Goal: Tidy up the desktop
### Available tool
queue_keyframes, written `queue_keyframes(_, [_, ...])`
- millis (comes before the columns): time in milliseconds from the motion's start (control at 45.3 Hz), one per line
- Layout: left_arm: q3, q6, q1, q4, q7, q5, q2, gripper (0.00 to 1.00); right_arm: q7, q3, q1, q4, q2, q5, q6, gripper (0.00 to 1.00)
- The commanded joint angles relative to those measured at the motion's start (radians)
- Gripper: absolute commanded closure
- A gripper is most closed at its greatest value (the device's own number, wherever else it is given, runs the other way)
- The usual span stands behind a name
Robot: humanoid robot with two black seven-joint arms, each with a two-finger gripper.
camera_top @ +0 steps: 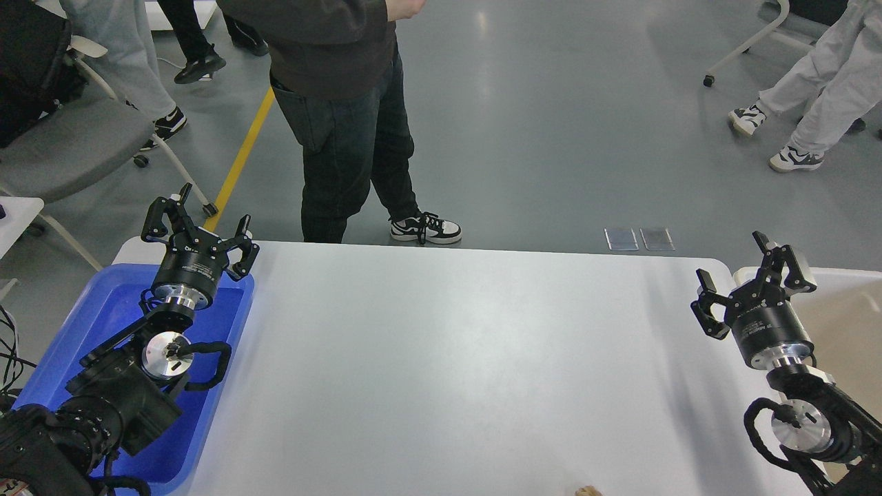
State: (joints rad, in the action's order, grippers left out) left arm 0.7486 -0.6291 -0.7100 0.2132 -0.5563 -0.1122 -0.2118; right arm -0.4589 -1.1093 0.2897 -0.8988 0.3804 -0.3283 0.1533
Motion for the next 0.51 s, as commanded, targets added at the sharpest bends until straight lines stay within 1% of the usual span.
queue_keyframes(0, [0.000, 0.000, 0.000, 0.000, 0.001, 0.000, 0.000, 0.00, 0.017, 0.002, -0.001, -0.008, 0.008, 0.002, -0.001, 0.00])
queue_keyframes(44, [0.000, 0.000, 0.000, 0.000, 0.001, 0.000, 0.000, 0.00, 0.048, -0.003, -0.001, -0.012, 0.012, 0.003, -0.001, 0.00])
queue_keyframes(133, [0.000, 0.000, 0.000, 0.000, 0.001, 0.000, 0.000, 0.00, 0.161, -0.023, 0.006, -0.029, 0.037, 0.026, -0.001, 0.00])
queue_keyframes(155, [0.000, 0.000, 0.000, 0.000, -0.001, 0.000, 0.000, 0.00, 0.183, -0.023, 0.008, -0.043, 0.044, 0.035, -0.001, 0.00])
queue_keyframes(199, [0.000, 0.000, 0.000, 0.000, 0.001, 0.000, 0.000, 0.00, 0.216, -0.021, 0.009, -0.086, 0.070, 0.046, -0.003, 0.00])
queue_keyframes(243, [0.000, 0.000, 0.000, 0.000, 0.001, 0.000, 0.000, 0.00, 0.238, -0.001, 0.008, -0.133, 0.106, 0.046, -0.005, 0.00])
queue_keyframes(331, [0.000, 0.000, 0.000, 0.000, 0.001, 0.000, 0.000, 0.00, 0.247, 0.080, 0.002, -0.253, 0.195, 0.026, 0.003, 0.00])
queue_keyframes(398, [0.000, 0.000, 0.000, 0.000, 0.001, 0.000, 0.000, 0.00, 0.246, 0.170, 0.011, -0.310, 0.267, 0.006, 0.002, 0.00])
queue_keyframes(486, [0.000, 0.000, 0.000, 0.000, 0.001, 0.000, 0.000, 0.00, 0.244, 0.230, 0.028, -0.373, 0.340, -0.040, 0.002, 0.00])
